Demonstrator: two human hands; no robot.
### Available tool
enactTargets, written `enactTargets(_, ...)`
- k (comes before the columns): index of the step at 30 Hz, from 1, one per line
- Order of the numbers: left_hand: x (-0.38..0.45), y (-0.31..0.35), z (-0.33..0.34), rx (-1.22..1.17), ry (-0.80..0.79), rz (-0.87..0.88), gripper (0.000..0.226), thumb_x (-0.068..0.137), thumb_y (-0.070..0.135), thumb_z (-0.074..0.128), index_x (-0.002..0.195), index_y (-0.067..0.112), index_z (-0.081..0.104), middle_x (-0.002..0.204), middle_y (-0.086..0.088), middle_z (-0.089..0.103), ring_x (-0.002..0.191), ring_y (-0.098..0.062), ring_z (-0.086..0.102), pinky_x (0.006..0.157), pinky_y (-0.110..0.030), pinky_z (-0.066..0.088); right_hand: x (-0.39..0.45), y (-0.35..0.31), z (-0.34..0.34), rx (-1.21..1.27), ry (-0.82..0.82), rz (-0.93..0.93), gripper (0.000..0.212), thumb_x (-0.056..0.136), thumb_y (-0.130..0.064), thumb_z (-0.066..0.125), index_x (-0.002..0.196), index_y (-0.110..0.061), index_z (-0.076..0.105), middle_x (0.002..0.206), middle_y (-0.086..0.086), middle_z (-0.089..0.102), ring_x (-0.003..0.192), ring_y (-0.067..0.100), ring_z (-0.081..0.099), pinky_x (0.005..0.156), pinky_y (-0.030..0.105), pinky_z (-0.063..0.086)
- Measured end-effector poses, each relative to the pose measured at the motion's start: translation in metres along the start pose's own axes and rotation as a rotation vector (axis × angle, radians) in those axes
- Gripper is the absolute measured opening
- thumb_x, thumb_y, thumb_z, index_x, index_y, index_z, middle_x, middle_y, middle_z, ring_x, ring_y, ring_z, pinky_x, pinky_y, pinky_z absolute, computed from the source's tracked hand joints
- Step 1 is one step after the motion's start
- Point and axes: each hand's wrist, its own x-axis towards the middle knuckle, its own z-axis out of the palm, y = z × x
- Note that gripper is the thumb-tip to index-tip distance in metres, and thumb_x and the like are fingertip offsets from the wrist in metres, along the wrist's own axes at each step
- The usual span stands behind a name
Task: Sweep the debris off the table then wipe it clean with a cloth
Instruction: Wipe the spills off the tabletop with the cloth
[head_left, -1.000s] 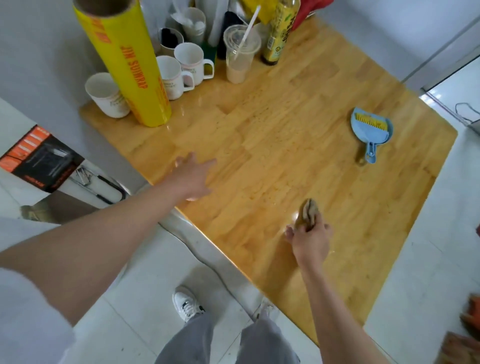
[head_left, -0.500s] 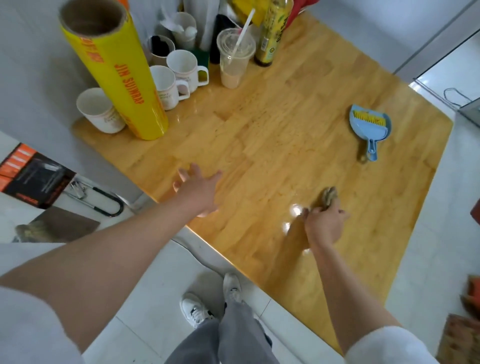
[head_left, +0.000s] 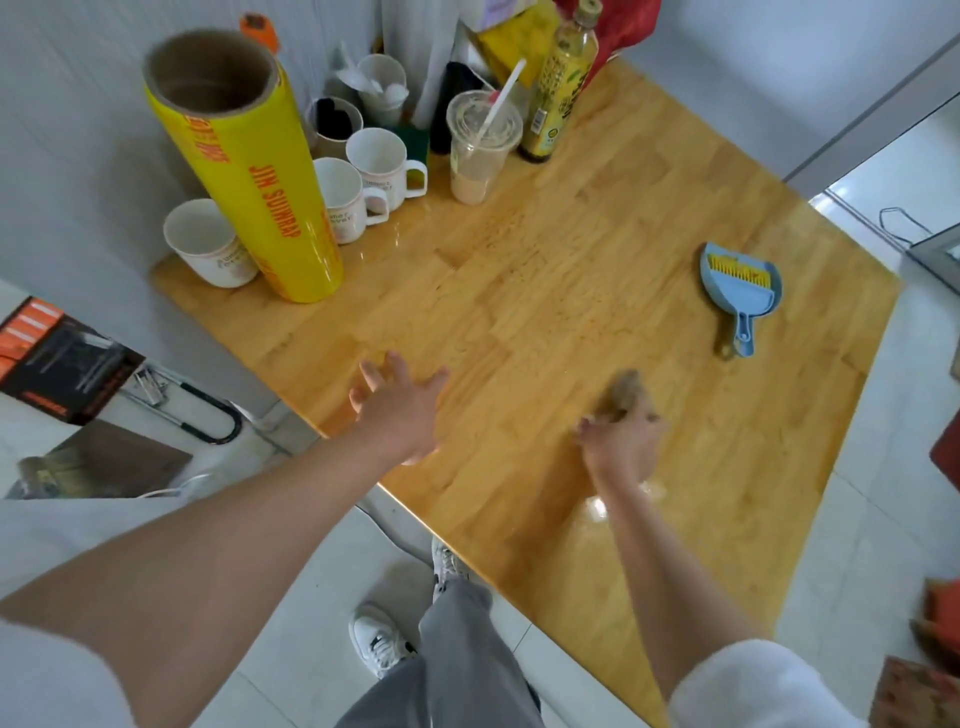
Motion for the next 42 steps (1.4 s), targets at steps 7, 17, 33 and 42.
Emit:
enactTargets(7,0.000,-0.003,0.000,0.017,-0.004,0.003,0.096,0.090,0.052,0.062,0.153,0.045,-0.009,0.159,-0.023,-0.020,0.143,-0.055,-0.006,0.116,-0.059,0.022,-0.006,-0.012,0.006,-0.385,-0.412,-0.958,0.049,0.083,-0.020,0.075,0.129,-0.024,0.060,0.132,0.005,0.052,0.093,0.024,0.068,0.069,0.038,0.059)
enactTargets(17,0.055,0.008,-0.069,-0.066,0.054,-0.066,0.097,0.085,0.061,0.062,0.155,0.036,0.000,0.158,-0.019,-0.002,0.143,-0.052,0.009,0.110,-0.056,0.035,0.015,-0.049,0.017,-0.109,-0.233,-0.499,0.045,0.089,-0.009,0.066,0.128,-0.030,0.057,0.126,0.003,0.051,0.061,0.008,0.061,0.050,0.014,0.047)
enactTargets(33,0.095,0.037,-0.091,0.096,-0.099,-0.169,0.127,0.082,0.062,0.066,0.151,0.014,-0.029,0.153,-0.042,-0.012,0.140,-0.061,0.010,0.109,-0.056,0.038,0.069,-0.077,0.025,-0.158,-0.276,-0.626,0.044,0.090,-0.024,0.056,0.134,-0.029,0.054,0.121,0.000,0.044,0.079,0.028,0.072,0.069,0.044,0.061)
enactTargets(42,0.087,0.033,-0.092,0.055,-0.048,-0.138,0.128,0.078,0.063,0.070,0.153,0.021,-0.024,0.155,-0.037,-0.007,0.141,-0.057,0.011,0.104,-0.053,0.044,0.157,-0.050,-0.026,0.011,0.079,-0.025,0.031,0.085,-0.032,0.064,0.115,-0.029,0.057,0.112,0.005,0.049,0.068,0.023,0.067,0.073,0.041,0.060)
